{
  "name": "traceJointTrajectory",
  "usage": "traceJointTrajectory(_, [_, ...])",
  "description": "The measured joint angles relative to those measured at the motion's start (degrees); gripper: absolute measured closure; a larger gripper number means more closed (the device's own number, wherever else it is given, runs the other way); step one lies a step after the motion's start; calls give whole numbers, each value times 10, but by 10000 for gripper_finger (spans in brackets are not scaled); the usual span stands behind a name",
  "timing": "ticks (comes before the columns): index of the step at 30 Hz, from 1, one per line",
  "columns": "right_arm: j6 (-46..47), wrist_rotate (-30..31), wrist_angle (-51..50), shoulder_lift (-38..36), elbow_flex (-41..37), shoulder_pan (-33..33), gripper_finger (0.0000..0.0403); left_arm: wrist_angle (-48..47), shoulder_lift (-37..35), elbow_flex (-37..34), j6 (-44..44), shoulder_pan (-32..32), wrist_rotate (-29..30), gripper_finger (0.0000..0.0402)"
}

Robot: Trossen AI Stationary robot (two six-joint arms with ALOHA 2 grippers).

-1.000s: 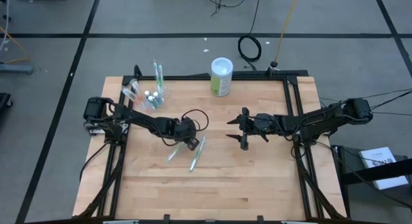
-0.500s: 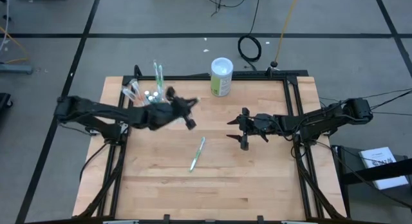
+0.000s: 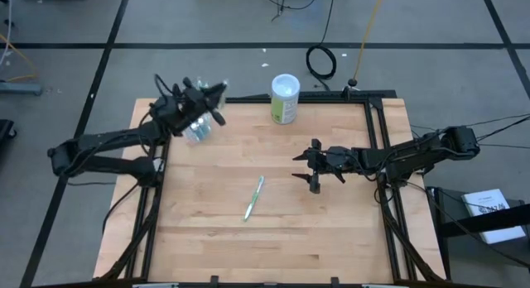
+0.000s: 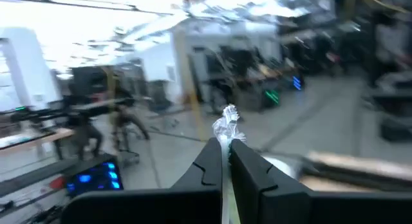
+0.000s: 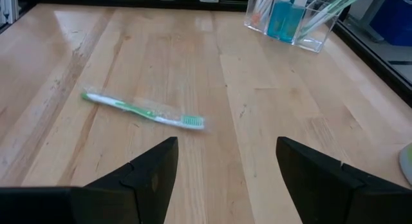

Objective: Pick & Place toothbrushing station
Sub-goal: Put the green toothbrush into the right section of the transparent organizer

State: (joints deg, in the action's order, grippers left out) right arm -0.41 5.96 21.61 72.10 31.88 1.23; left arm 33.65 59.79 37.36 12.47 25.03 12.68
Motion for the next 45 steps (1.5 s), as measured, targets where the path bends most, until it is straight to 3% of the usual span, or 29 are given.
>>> traceJointTrajectory(6, [0, 0, 0, 0, 0, 0, 149, 84, 7, -64, -38, 101, -6, 398])
traceJointTrajectory(9, [0, 0, 0, 0, 0, 0, 149, 117, 11, -97, -79, 139, 18, 397])
traceJointTrajectory(19, [-8, 2, 0, 0, 0, -2, 149, 214, 10, -182, -97, 211, 85, 398])
traceJointTrajectory(27, [-13, 2, 4, 0, 0, -2, 149, 216, 10, -189, -76, 244, 96, 397])
traceJointTrajectory(31, [-15, 2, 4, 0, 0, -2, 149, 224, 18, -188, -91, 256, 67, 398])
traceJointTrajectory(45, [-20, 2, 14, 0, 0, -2, 149, 289, 148, -188, -116, 264, 64, 397])
